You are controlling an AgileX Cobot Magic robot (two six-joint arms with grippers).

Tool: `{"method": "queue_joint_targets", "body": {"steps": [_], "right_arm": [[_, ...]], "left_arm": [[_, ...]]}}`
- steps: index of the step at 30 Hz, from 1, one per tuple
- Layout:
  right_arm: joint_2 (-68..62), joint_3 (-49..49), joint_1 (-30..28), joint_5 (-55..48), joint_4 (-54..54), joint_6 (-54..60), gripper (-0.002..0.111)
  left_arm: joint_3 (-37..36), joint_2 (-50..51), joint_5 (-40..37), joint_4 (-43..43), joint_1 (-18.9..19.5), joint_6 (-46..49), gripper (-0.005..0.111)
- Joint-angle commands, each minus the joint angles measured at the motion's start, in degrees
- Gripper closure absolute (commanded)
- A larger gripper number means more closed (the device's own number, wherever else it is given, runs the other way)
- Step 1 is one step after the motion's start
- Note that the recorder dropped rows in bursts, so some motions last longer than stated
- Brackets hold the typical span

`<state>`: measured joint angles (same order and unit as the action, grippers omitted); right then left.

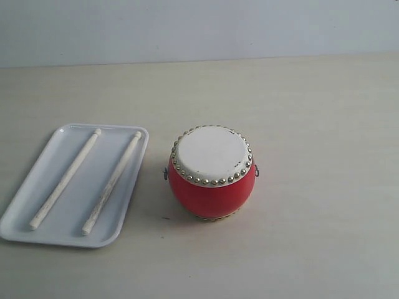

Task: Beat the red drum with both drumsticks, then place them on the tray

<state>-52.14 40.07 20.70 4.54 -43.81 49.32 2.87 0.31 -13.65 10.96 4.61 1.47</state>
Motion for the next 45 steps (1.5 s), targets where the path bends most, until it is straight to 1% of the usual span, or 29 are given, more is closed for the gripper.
{"method": "queue_joint_targets", "body": {"steps": [1, 9, 16, 18, 23, 26, 28, 45], "right_arm": [[0.3, -0.37, -0.48, 0.34, -0.11, -0.15, 0.108], [0.3, -0.37, -0.48, 0.34, -0.11, -0.15, 0.108], [0.3, -0.37, -0.48, 0.34, -0.11, -0.15, 0.108], [0.3, -0.37, -0.48, 0.34, -0.11, -0.15, 0.108], [0.3, -0.37, -0.48, 0.34, -0.11, -0.15, 0.108], [0.3, -0.37, -0.48, 0.23, -0.11, -0.15, 0.108], [0.3, -0.37, -0.48, 0.23, -0.11, -0.15, 0.108], [0.3, -0.37, -0.48, 0.23, -0.88, -0.15, 0.108]], "left_arm": [[-0.23, -0.31, -1.26, -0.12, 0.16, 0.82, 0.107], [-0.23, -0.31, -4.5, -0.12, 0.16, 1.69, 0.107], [-1.29, -0.31, -3.87, -0.8, 0.16, 2.97, 0.107], [-2.87, -0.31, -3.88, -3.58, 0.16, 1.67, 0.107], [-2.87, -0.31, -5.06, -8.38, 0.16, -3.31, 0.107], [-2.87, -0.31, -5.32, -15.55, 0.16, -3.31, 0.107], [-2.87, -0.31, -5.53, -17.2, 0.16, -3.31, 0.107], [-2.87, -0.31, -5.53, -17.48, 0.16, -3.31, 0.107]]}}
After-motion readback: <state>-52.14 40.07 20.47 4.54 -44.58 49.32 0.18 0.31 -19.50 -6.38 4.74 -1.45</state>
